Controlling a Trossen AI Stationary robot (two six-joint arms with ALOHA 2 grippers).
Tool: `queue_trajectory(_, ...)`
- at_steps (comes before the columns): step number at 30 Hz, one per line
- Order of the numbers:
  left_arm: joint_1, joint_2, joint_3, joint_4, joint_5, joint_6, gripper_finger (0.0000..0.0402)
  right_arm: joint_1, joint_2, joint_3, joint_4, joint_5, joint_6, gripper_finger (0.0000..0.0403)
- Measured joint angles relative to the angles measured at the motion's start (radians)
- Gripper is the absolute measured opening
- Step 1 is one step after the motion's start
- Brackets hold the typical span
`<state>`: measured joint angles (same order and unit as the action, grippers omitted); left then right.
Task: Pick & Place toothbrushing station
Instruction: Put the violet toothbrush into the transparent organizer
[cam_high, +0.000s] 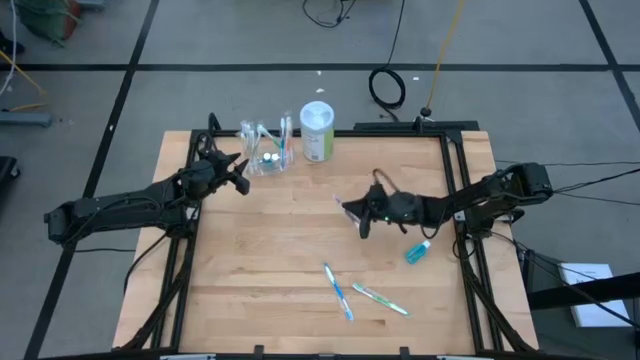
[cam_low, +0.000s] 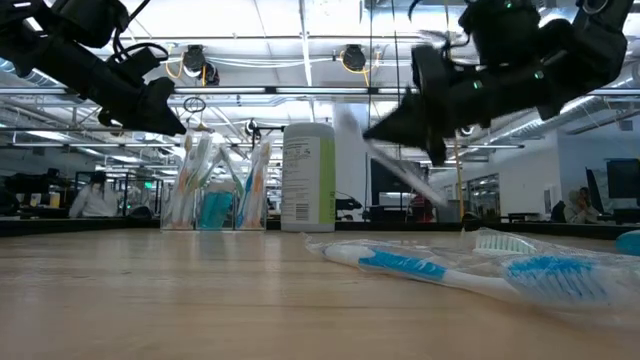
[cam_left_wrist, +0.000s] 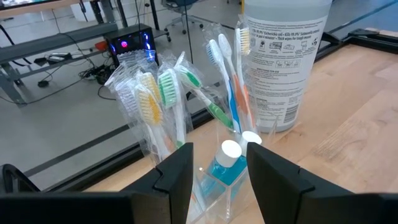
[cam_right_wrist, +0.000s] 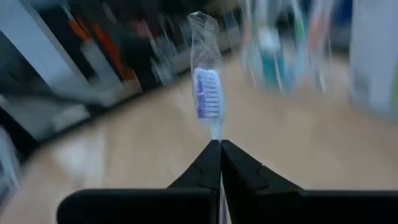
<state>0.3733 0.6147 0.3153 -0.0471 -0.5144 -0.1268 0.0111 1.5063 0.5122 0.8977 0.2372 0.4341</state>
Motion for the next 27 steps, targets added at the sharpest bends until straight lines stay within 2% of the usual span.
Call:
queue_trajectory(4,0.0,0.0,0.0,0.0,0.0,0.0,0.0152,-0.014,0.0,0.01,0.217,0.008,-0.094,0.0001)
queue_trajectory(9,0.0,0.0,0.0,0.005,0.0,0.0,0.0152,-0.019,0.061,0.134,0.286,0.13,-0.24,0.0)
queue_trajectory(17,0.0,0.0,0.0,0.044,0.008,0.024,0.0152,-0.056,0.373,0.544,0.308,0.126,-0.533,0.0)
queue_trajectory(22,0.0,0.0,0.0,0.051,0.065,0.062,0.0152,-0.128,0.568,0.823,0.304,0.126,-0.587,0.0)
queue_trajectory(27,-0.002,0.0,0.0,0.052,0.073,0.067,0.0152,-0.22,0.699,1.019,0.276,0.126,-0.601,0.0)
